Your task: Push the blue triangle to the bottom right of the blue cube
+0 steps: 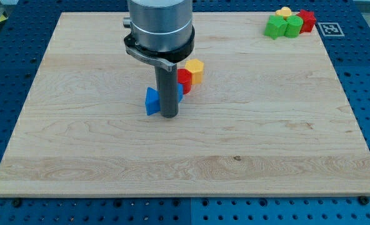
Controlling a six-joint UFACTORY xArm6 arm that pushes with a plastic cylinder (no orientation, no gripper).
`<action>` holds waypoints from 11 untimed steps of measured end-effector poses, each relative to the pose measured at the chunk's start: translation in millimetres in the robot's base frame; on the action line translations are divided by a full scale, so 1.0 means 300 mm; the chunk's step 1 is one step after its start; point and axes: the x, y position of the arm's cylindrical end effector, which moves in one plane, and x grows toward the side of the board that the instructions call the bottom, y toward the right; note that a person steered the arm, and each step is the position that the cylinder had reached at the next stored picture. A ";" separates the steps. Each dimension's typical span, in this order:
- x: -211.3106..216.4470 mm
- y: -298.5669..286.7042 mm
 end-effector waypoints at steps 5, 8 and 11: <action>-0.103 -0.250; -0.039 -0.136; 0.033 -0.031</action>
